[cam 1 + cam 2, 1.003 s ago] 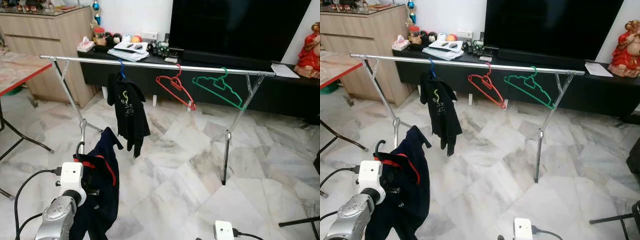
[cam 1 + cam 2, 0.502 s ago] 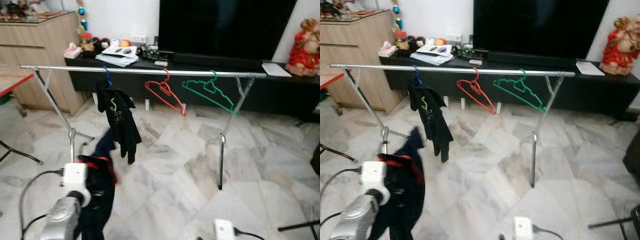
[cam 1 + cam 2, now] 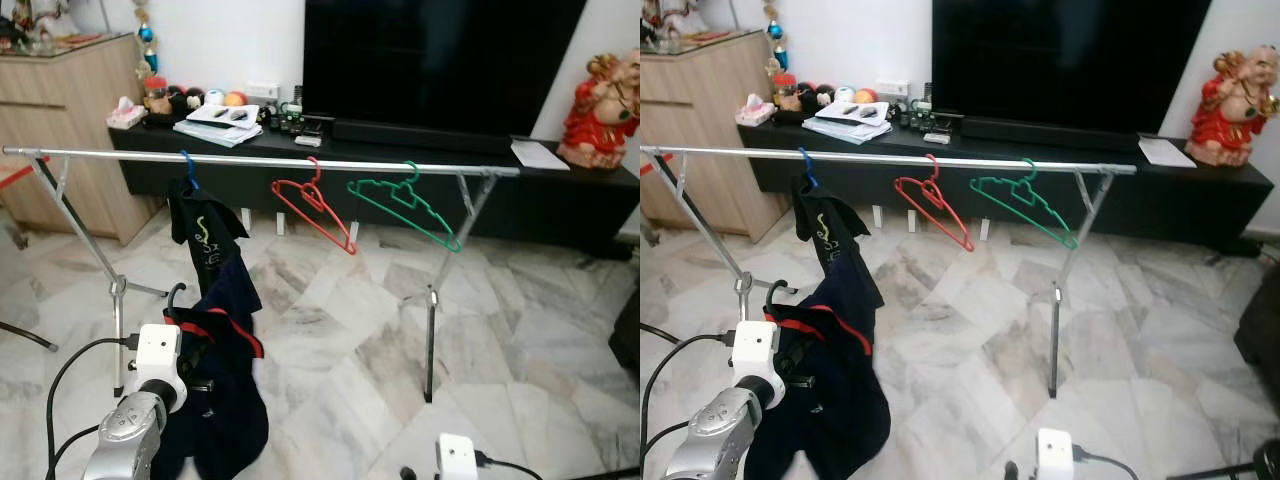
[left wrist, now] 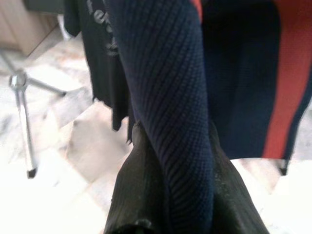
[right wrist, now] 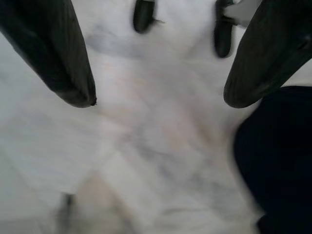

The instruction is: Hang hanger

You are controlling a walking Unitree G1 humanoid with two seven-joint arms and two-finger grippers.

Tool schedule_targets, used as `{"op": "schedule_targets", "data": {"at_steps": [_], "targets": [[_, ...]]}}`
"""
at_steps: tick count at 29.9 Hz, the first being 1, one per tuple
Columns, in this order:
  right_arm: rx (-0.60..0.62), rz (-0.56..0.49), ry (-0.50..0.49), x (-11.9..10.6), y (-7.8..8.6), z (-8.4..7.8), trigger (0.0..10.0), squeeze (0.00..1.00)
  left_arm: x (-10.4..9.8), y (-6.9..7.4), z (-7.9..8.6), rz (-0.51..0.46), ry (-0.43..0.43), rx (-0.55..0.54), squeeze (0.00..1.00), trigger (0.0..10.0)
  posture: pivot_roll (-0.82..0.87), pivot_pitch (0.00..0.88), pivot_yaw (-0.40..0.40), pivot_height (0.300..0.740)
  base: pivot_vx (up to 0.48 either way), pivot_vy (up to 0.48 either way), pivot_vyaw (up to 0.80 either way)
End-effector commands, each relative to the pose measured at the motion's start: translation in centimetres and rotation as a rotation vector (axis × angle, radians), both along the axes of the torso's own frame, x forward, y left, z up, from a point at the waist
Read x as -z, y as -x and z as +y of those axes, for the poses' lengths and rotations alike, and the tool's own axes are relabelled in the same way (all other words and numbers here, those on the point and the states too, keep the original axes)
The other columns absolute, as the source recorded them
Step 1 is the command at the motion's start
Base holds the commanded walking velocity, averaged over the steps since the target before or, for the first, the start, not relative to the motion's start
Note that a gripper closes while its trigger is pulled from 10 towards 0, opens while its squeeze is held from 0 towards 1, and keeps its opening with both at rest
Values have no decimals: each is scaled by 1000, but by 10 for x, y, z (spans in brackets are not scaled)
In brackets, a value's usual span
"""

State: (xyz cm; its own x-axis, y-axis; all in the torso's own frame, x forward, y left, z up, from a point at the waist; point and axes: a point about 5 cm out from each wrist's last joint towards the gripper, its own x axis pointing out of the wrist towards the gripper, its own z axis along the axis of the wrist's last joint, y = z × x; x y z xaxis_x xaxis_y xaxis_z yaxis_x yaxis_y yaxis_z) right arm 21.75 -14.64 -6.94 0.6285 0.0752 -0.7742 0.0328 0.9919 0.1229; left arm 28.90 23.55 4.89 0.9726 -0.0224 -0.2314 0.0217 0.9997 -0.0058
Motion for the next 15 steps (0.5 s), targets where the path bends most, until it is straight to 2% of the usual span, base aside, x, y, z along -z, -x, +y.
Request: {"op": "schedule_targets", "data": {"at_steps": [1,14,15], "targets": [[11,-3,23,0,0,-10,10000,0,-9,-6,-4,-39,4,8,0,10000,135,0,-34,740,326,0,0],[-14,-1,33,-1,0,-11,10000,0,-7,-5,-7,-33,11,7,0,10000,131,0,-37,740,333,0,0],[-27,-2,44,-1,0,-12,10000,0,-8,-5,-6,-34,7,6,0,10000,129,0,-38,740,0,0,0]]}}
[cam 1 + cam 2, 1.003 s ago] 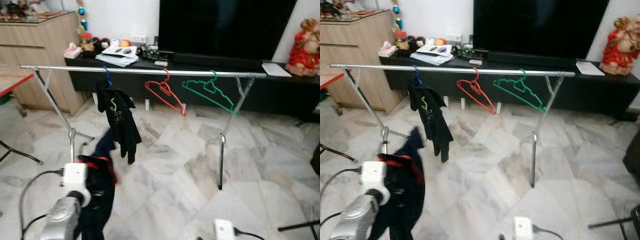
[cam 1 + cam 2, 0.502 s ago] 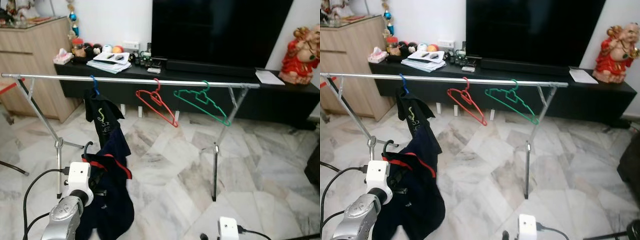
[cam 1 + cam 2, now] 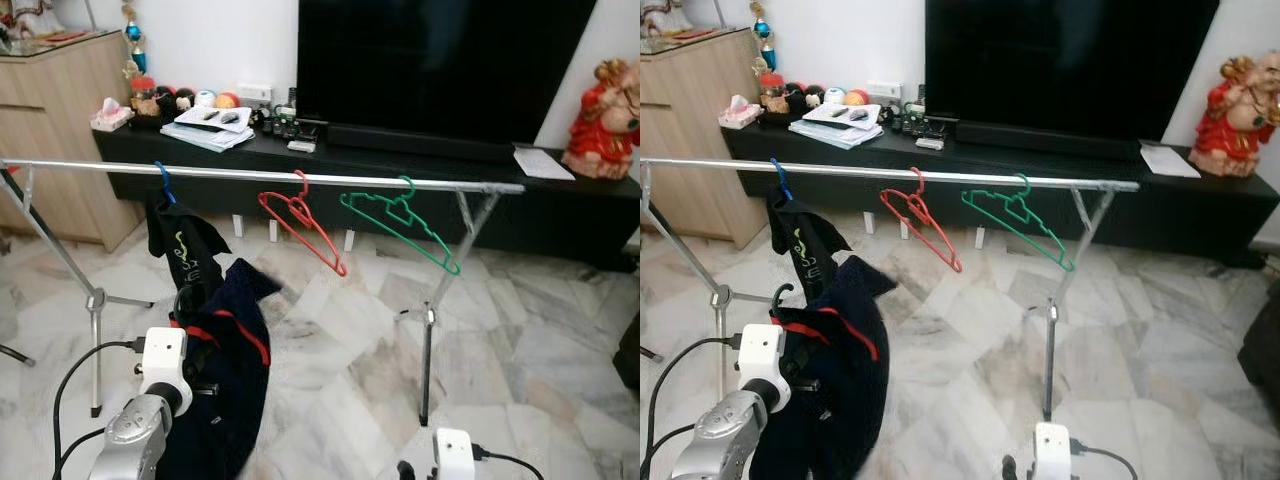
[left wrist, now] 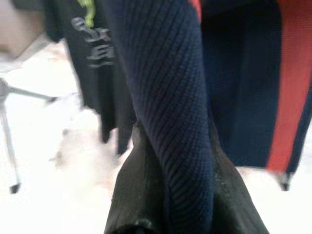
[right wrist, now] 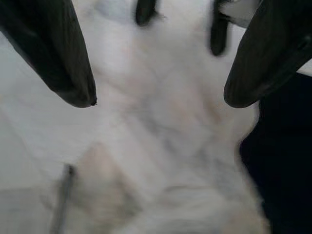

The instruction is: Hang hanger

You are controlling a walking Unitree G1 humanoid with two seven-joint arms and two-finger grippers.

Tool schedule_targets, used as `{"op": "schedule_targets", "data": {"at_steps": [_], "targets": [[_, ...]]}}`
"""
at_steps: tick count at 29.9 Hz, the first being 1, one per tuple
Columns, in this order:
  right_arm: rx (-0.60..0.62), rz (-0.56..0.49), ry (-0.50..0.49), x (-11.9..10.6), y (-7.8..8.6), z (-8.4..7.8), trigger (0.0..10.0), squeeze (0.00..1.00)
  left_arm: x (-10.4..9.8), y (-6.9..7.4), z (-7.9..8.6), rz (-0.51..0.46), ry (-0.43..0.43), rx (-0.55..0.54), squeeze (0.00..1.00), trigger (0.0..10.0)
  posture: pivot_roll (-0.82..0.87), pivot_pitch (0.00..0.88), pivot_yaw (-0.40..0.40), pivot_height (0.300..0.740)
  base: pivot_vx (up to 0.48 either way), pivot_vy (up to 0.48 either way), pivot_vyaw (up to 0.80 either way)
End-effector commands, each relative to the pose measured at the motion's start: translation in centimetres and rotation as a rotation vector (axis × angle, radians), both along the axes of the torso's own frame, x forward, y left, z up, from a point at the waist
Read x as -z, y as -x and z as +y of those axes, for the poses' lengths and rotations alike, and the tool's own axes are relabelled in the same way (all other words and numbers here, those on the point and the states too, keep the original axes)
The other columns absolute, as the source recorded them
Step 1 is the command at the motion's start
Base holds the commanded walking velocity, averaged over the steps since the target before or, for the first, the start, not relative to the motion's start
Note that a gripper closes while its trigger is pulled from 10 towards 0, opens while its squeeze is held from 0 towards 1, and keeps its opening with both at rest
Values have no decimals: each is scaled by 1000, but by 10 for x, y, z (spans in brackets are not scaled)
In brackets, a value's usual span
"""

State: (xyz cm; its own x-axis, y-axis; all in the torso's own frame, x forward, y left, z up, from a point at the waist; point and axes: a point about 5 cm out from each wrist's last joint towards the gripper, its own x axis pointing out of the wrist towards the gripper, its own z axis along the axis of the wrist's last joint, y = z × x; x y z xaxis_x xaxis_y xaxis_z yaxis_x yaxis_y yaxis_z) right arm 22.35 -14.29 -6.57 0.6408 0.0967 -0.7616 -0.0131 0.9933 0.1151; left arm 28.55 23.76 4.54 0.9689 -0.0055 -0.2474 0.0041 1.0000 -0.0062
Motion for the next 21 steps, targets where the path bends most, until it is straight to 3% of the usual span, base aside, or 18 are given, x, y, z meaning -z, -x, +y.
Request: {"op": "schedule_targets", "data": {"at_steps": [1,11,21], "targets": [[15,18,37,3,6,-15,10000,0,-12,-9,-7,-54,-4,22,0,10000,129,0,-38,740,0,0,0],[15,23,39,4,7,-17,10000,0,-18,0,15,-82,-24,-38,0,10000,135,0,-38,740,0,0,0],[10,24,42,4,7,-17,10000,0,-18,17,16,-99,-60,-50,0,10000,134,0,-34,740,0,-27,0]]}}
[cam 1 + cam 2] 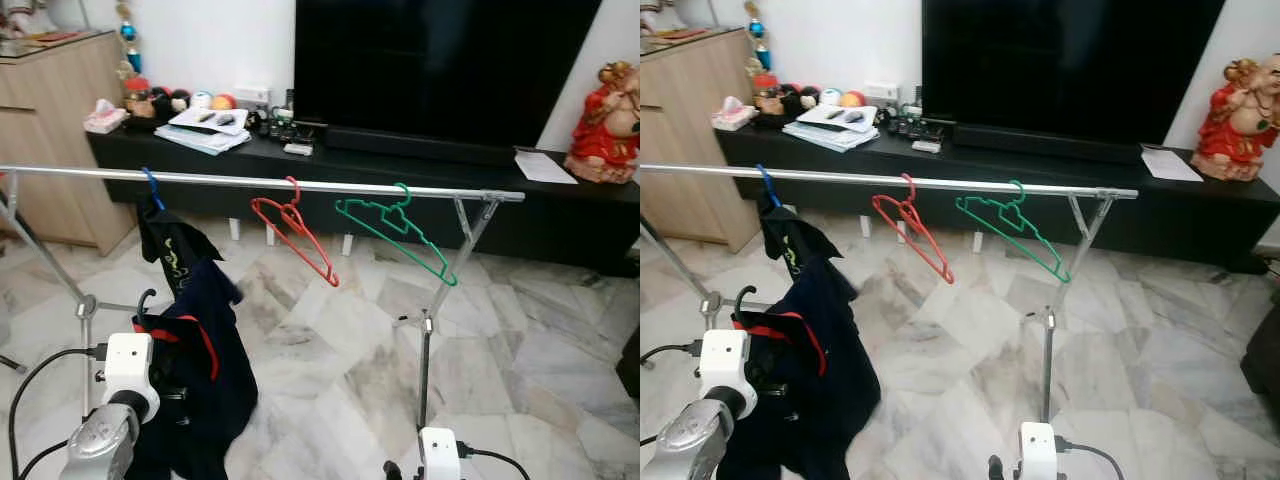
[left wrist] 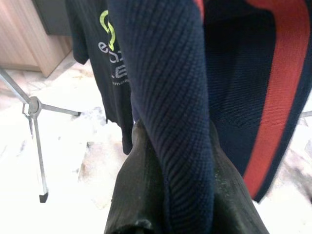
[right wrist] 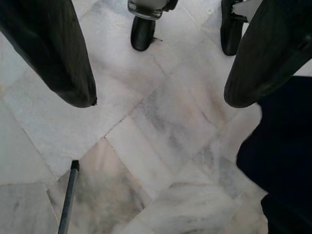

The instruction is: Hang hanger

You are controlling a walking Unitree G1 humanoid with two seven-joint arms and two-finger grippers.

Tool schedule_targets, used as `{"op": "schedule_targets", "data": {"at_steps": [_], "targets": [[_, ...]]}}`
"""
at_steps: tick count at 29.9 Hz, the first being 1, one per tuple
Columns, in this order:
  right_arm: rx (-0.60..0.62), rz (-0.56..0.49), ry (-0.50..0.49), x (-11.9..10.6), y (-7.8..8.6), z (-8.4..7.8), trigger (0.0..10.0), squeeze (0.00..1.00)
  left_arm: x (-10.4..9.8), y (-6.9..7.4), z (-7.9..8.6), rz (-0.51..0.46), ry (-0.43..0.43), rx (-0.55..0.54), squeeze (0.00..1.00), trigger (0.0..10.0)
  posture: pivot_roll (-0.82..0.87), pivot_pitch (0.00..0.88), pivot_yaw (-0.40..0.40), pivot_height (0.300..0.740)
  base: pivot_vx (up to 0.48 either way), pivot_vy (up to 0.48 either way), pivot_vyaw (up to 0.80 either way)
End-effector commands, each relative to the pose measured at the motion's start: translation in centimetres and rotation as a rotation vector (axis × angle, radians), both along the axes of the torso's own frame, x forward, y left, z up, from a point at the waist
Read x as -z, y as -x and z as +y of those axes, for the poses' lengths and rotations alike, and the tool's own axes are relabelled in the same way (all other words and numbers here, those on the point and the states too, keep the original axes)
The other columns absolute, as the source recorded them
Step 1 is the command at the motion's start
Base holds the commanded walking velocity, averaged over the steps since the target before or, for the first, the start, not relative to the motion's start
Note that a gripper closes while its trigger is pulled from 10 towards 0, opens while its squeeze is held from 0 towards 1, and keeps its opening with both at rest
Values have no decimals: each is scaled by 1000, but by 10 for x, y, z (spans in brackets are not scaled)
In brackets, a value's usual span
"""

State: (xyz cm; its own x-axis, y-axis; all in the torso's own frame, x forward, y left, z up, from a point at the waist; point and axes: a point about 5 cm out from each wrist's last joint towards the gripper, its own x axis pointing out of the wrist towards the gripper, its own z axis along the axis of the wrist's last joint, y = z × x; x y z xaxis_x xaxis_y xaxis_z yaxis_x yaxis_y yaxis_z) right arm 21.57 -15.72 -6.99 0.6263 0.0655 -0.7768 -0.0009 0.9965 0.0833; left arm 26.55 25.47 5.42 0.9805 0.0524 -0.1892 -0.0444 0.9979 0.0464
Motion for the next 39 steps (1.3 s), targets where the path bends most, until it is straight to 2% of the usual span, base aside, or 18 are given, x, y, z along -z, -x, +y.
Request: {"op": "schedule_targets", "data": {"at_steps": [1,8,17,24,31,39], "targets": [[-2,4,11,0,0,-3,10000,0,-10,-2,-2,-43,-6,-2,0,10000,136,0,-34,740,0,-382,0],[-11,5,18,0,0,-3,10000,0,-8,1,-6,-42,1,-1,0,10000,143,0,-37,740,0,-382,0],[-41,3,40,0,0,-4,10000,0,-11,-4,-13,-45,-1,17,0,10000,135,0,-37,740,0,-387,0],[-64,4,47,-1,-1,-4,10000,0,-12,-4,-14,-47,1,12,0,10000,138,0,-43,740,0,-361,345],[-69,5,42,-1,-2,-3,10000,0,-10,-3,-18,-37,-5,43,0,10000,139,0,-47,740,0,0,0],[-73,6,44,-1,-2,-5,10000,0,-11,-4,-19,-36,-12,28,0,10000,144,0,-61,740,0,0,0]]}}
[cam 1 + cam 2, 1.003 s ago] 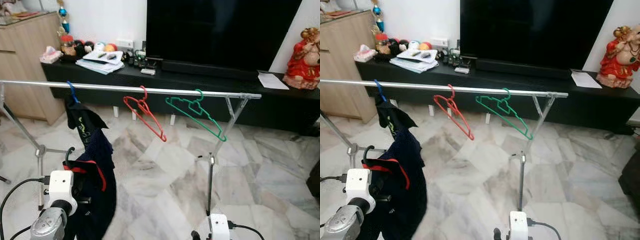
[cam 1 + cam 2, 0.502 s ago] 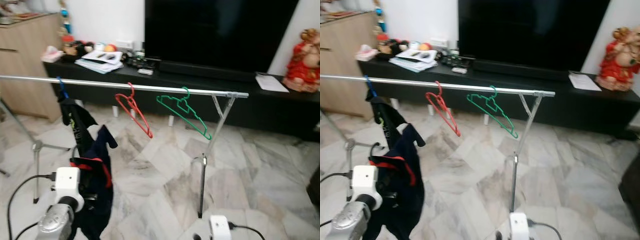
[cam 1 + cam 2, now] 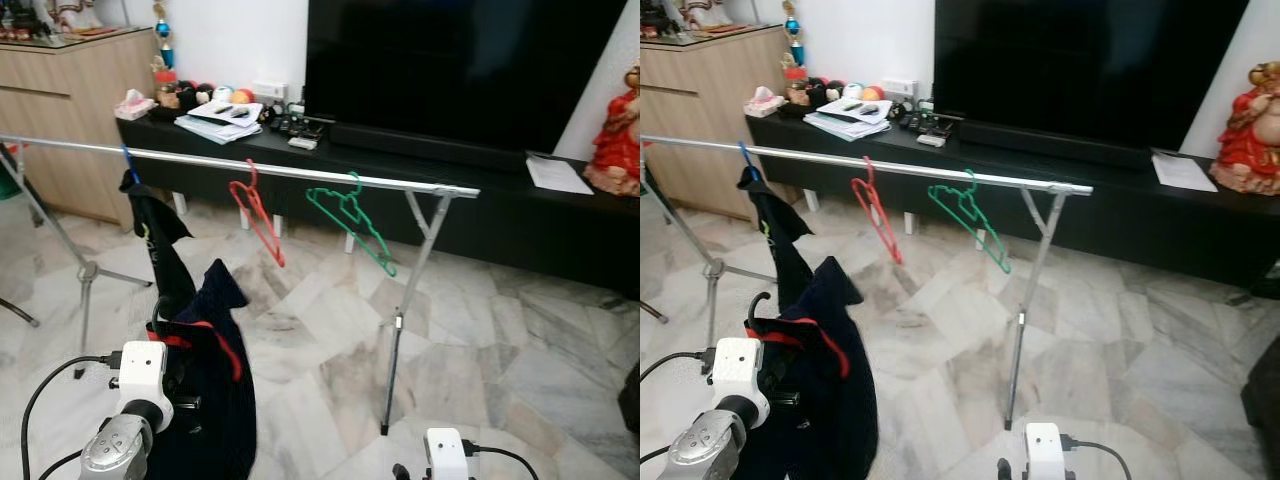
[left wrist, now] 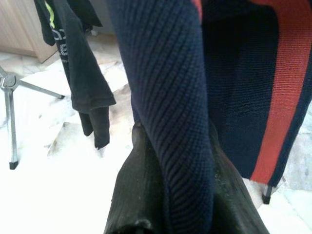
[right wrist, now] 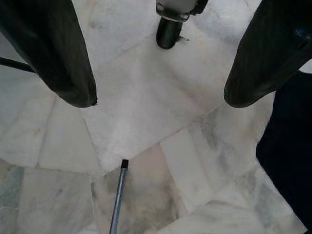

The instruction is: Hang hanger

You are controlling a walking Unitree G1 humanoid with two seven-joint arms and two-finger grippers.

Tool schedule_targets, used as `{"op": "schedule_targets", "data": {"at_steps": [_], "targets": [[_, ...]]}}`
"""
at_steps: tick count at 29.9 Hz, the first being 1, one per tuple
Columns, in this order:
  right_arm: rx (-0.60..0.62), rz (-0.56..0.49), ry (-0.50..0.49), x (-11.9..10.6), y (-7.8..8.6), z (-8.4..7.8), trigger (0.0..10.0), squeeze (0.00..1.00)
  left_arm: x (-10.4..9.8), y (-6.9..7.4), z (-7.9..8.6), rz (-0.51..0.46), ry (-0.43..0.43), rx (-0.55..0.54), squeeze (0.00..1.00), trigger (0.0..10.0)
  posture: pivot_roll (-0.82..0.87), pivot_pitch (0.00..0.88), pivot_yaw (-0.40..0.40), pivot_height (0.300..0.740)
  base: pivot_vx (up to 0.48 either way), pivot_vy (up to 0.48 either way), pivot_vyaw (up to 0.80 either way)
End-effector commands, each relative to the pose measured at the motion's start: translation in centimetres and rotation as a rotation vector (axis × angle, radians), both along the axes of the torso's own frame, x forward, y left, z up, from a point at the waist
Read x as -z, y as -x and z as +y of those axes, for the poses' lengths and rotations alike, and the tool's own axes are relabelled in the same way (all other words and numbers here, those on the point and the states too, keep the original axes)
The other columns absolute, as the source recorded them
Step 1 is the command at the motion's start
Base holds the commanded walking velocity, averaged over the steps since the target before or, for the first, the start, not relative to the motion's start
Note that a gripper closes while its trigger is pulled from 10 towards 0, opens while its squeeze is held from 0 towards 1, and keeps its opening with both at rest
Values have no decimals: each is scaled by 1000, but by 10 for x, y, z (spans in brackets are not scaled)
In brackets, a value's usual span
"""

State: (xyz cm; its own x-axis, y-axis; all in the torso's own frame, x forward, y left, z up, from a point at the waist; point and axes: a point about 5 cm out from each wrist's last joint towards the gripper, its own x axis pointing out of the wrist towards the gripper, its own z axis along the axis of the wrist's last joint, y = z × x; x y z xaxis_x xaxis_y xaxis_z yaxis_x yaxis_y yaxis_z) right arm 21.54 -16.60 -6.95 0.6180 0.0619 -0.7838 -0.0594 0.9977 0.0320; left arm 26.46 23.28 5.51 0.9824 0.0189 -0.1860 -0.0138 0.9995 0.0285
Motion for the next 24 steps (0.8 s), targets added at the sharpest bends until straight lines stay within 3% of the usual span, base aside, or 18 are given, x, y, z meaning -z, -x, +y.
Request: {"op": "schedule_targets", "data": {"at_steps": [1,6,24], "targets": [[-17,1,-6,-1,-3,4,10000,0,-9,-5,3,-27,-34,-6,0,10000,146,0,-64,740,0,0,0],[-29,2,-2,-1,-3,4,10000,0,-8,-4,3,-11,-54,-12,0,10000,148,0,-70,740,0,0,0],[-35,-10,-18,-2,-4,4,10000,0,-6,-5,-2,-6,-56,-4,0,10000,148,0,-80,740,272,0,0]]}}
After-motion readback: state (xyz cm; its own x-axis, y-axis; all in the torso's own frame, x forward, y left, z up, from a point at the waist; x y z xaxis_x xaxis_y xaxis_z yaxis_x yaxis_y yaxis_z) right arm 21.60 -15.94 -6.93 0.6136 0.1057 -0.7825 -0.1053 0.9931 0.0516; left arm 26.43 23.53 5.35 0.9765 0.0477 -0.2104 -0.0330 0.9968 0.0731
